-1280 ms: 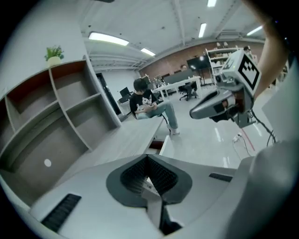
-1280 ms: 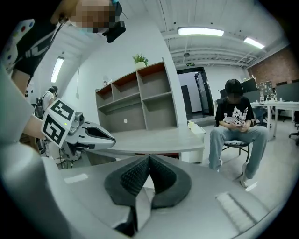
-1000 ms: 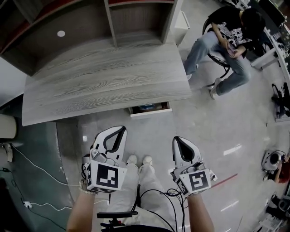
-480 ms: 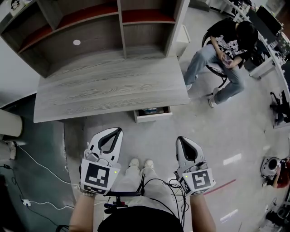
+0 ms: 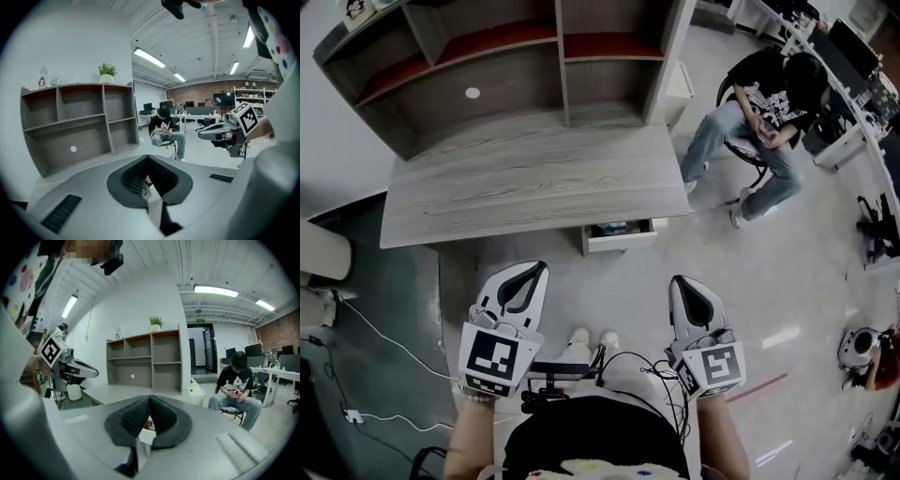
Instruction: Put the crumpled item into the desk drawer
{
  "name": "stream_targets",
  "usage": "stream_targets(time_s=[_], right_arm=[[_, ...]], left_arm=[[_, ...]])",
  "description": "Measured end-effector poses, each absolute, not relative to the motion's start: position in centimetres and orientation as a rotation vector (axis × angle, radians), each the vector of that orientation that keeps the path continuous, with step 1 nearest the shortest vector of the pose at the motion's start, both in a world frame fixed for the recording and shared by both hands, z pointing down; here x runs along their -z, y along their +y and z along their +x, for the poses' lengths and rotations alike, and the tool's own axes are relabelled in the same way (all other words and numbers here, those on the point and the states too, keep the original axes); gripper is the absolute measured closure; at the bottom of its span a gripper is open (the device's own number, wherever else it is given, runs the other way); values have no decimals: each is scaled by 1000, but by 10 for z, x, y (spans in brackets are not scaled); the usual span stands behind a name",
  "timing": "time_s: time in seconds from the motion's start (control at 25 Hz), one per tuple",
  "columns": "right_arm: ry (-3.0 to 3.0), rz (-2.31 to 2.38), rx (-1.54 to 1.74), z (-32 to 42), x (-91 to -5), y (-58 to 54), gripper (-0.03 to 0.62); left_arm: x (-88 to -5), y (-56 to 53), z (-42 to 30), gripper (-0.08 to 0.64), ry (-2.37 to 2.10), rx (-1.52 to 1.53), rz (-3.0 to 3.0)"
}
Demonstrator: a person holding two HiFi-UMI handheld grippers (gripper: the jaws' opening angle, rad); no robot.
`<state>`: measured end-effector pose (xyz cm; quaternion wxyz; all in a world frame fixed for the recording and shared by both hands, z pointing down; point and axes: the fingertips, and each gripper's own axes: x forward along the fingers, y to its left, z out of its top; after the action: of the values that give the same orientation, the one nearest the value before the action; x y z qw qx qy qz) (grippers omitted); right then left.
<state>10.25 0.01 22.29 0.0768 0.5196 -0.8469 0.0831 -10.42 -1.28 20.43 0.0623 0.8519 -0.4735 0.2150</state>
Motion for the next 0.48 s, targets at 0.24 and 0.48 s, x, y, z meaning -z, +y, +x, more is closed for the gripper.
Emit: stream_targets(time_s=[0.24, 0.48], right_arm=[[-2539, 1546, -224, 98, -215, 3, 583], [-2547, 1532, -221, 90, -213, 1, 583]], left_arm=[[-201, -4, -102, 554, -1411, -638, 2580], [-198, -4, -98, 554, -1387, -635, 2603]])
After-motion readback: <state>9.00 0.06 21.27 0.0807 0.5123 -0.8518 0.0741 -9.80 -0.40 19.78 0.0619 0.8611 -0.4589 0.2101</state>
